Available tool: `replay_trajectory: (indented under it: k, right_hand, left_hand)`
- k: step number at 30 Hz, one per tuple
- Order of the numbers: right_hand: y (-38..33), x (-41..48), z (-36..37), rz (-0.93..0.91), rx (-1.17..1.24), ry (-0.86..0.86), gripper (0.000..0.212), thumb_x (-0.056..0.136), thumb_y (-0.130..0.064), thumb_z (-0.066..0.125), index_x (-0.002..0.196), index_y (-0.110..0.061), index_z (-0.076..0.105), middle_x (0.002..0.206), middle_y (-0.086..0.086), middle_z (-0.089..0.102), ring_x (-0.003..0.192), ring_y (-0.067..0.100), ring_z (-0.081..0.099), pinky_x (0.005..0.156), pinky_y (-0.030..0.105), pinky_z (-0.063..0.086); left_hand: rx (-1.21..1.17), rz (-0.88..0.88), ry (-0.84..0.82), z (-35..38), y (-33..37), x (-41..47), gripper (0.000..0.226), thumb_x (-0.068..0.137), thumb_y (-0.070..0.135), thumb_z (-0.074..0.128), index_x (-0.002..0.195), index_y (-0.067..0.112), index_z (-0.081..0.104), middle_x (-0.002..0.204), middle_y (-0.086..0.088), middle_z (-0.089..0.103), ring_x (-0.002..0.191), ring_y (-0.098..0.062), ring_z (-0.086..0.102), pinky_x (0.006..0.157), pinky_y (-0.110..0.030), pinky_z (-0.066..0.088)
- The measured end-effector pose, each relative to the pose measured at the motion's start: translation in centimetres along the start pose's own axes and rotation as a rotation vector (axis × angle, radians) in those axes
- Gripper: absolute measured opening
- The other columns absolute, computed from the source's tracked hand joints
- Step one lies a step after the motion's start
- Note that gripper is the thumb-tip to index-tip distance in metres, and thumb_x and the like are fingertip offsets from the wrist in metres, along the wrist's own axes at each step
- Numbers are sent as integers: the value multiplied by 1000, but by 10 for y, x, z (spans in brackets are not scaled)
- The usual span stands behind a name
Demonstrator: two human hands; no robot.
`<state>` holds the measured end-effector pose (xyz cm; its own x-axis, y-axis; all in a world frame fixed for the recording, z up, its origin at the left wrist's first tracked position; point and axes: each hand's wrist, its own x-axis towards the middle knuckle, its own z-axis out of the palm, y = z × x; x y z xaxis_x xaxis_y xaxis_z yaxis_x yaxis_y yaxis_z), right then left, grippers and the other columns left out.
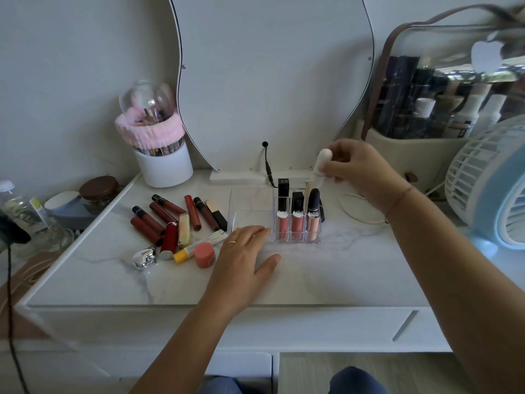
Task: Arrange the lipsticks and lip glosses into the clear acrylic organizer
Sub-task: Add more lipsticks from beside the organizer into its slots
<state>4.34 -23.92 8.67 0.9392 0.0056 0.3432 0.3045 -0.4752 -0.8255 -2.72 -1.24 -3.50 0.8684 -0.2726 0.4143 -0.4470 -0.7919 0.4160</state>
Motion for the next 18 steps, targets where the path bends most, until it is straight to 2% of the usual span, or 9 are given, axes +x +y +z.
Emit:
replay_trajectory:
  k: [4,8,10,14,18]
  right_hand:
    - [-17,-1,26,-156,-235,-89,13,83,-18,64,96,-17,66,81,-9,66,69,3,60,62,9,48]
    - [-12,0,42,-194,-373,-184,15,81,-21,69,95,-15,69,84,-3,69,79,11,65,78,26,55]
    - [-7,1,47,-191,-420,-210,19,80,-23,71,97,-14,70,87,-2,70,82,14,65,81,32,55]
    - [0,0,55,-193,-476,-227,20,78,-24,72,96,-16,70,83,-5,68,80,15,65,83,38,54]
    - [4,0,58,-198,-524,-237,23,75,-26,74,95,-18,68,80,-10,65,82,15,64,91,42,49]
  left_hand:
    - [-3,-10,0,0,0,0,51,91,45,48,137,23,41,140,7,42,132,-12,29,108,-22,17]
    - [-3,-5,2,1,-1,0,51,91,45,47,136,23,42,139,7,42,131,-12,29,108,-22,17]
    - [-4,0,3,1,-1,0,51,91,45,47,136,23,42,139,7,43,131,-12,29,108,-22,17]
    - [-7,-1,6,1,-1,1,50,91,45,47,136,24,41,140,7,42,131,-11,29,107,-22,17]
    - [-15,-3,5,1,0,0,50,91,44,48,136,24,42,140,6,43,132,-13,30,110,-28,23]
